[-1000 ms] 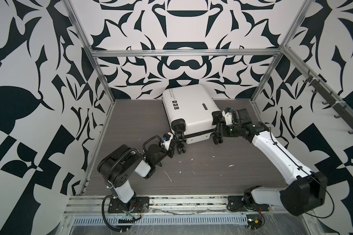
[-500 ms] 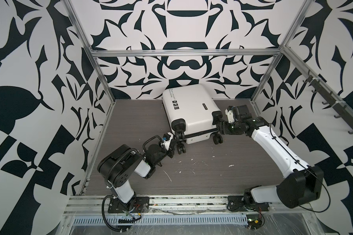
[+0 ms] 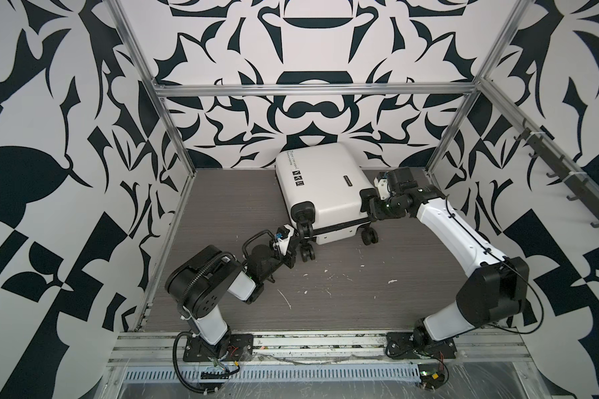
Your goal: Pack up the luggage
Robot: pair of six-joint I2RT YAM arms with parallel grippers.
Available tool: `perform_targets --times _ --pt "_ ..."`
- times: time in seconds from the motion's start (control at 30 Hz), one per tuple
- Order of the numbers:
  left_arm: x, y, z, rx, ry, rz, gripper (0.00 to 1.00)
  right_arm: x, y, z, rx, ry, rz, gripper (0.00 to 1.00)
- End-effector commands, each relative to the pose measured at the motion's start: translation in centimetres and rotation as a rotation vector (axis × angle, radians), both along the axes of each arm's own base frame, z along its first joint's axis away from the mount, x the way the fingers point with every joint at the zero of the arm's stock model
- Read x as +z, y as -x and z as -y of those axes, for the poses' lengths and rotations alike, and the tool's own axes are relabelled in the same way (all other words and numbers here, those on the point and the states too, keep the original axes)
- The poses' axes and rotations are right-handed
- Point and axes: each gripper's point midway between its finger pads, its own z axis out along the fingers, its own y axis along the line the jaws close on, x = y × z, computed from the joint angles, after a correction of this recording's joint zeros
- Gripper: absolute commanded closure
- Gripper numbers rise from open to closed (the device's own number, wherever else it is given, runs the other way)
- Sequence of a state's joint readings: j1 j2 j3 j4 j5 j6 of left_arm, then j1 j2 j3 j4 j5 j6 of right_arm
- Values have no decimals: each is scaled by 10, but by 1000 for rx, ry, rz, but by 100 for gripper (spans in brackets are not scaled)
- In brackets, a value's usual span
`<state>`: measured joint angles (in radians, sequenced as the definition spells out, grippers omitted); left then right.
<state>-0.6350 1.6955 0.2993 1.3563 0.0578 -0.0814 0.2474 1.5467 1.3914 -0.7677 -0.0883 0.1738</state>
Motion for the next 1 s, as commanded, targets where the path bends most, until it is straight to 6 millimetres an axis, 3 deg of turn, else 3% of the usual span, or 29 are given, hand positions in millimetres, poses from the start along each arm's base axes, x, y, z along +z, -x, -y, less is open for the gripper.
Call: perform_targets --times 0.0,0.13,0.4,0.7,0.97 --pt "38 -2 5 -14 78 98 100 20 -4 -4 5 -29 39 60" --pt "44 3 2 -17 84 114 100 23 -2 -9 6 -68 39 77" --pt "57 16 8 -50 77 145 100 29 3 -16 -11 -141 36 90" --pt "56 34 22 -101 41 139 100 30 3 -26 -25 -210 24 100" --pt "52 53 41 -155 10 140 100 28 5 -36 -25 -262 16 100"
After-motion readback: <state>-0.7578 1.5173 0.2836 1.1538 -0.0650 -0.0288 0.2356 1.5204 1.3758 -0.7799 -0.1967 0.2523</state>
